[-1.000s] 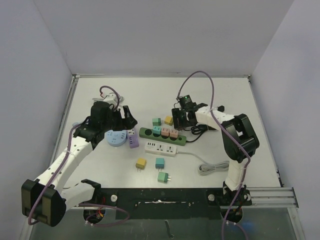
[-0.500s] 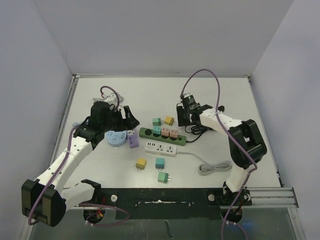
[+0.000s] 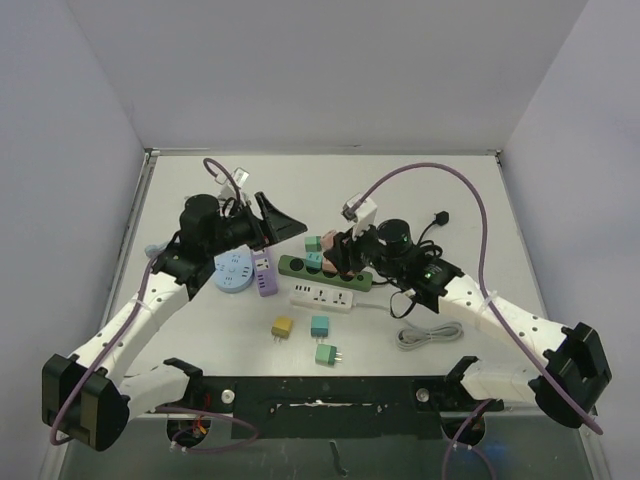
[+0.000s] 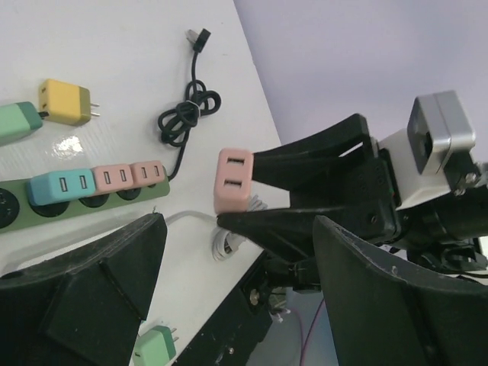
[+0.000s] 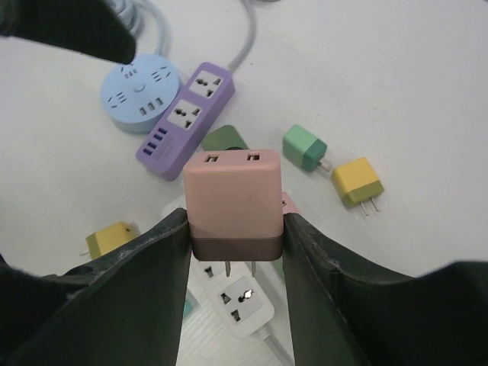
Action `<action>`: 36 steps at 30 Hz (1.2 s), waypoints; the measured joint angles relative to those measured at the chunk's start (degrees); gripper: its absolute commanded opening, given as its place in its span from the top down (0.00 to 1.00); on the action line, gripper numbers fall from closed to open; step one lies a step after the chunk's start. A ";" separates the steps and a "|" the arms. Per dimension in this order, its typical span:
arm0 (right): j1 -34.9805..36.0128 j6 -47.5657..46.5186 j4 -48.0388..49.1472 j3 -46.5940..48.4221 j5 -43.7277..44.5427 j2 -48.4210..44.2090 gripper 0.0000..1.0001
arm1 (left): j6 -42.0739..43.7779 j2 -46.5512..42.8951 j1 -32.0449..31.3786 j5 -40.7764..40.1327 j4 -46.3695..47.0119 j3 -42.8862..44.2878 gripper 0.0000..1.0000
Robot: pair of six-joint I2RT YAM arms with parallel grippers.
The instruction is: Insert the plug
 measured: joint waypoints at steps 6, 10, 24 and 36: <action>4.63 -3.37 3.91 -5.64 -3.85 -1.90 0.54 | -1.33 2.10 -4.17 0.66 0.22 0.46 0.24; 6.47 -5.03 5.14 -5.70 -4.66 -1.90 0.55 | -1.44 3.91 -6.64 0.85 -0.98 0.46 0.33; 7.91 -8.22 6.10 -5.68 -4.94 -0.04 0.56 | -1.27 8.39 -8.22 2.19 -7.45 0.52 0.56; 7.72 -6.73 5.55 -5.40 -4.79 1.70 0.35 | 6.69 11.32 -8.59 3.89 -12.46 3.02 0.82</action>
